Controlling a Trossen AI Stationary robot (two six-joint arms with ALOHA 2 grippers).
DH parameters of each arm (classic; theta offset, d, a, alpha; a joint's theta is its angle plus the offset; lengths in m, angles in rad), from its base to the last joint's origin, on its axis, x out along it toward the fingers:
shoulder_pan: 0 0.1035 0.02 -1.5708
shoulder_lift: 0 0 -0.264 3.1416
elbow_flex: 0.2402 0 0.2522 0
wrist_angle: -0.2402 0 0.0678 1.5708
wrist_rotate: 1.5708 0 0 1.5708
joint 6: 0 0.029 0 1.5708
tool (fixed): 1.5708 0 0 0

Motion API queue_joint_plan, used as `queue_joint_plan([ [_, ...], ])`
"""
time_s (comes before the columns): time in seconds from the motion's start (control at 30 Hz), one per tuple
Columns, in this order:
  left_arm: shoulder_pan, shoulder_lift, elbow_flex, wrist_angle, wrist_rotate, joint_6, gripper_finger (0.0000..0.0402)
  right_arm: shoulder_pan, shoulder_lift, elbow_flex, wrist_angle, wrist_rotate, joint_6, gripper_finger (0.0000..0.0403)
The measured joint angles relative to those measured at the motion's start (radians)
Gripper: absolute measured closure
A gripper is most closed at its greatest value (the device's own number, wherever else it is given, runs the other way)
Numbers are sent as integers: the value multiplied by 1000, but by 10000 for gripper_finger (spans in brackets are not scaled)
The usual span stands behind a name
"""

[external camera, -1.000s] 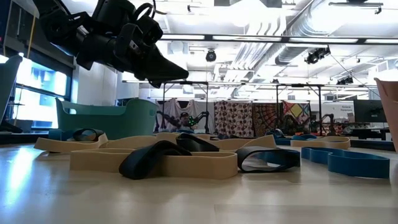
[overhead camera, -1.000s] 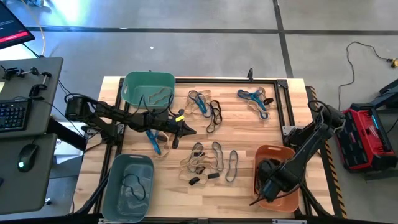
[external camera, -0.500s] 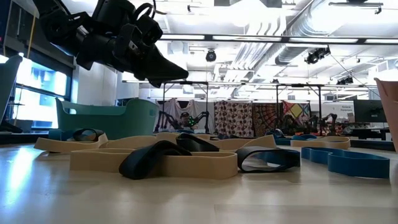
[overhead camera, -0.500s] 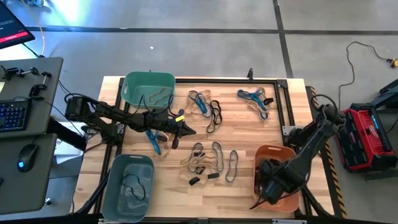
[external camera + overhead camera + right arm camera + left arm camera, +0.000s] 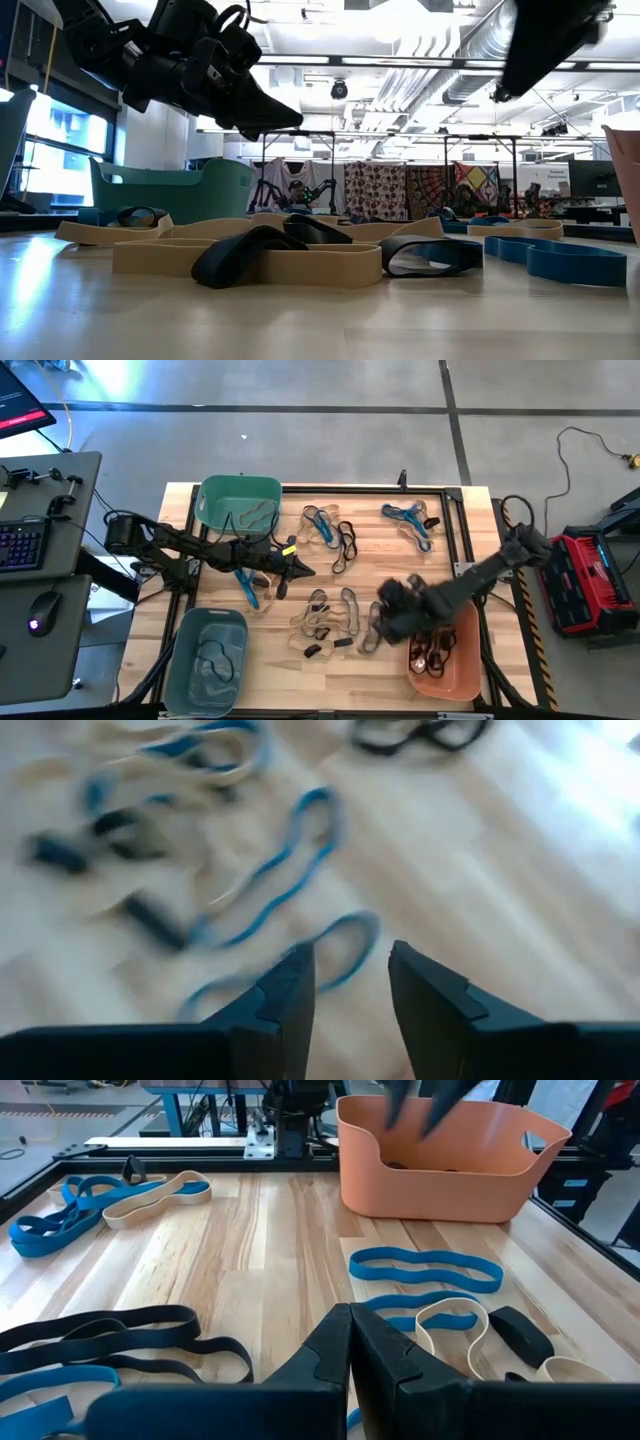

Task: Sort rubber bands into baskets
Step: Put the black rubber band into the orange bin

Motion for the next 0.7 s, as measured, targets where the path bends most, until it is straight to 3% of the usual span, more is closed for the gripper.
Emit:
queue_joint_plan([
  [0.1,0,0,0,0,0,-5,401,-125,0,-75,118,-39,-137,283],
  [0.3,0,0,0,0,0,-7,401,-346,0,-269,661,-107,-519,283],
  [0.4,0,0,0,0,0,-8,401,-435,0,-340,833,-110,-669,283],
  [0.7,0,0,0,0,0,-8,401,-594,4,-434,936,-182,-915,280],
])
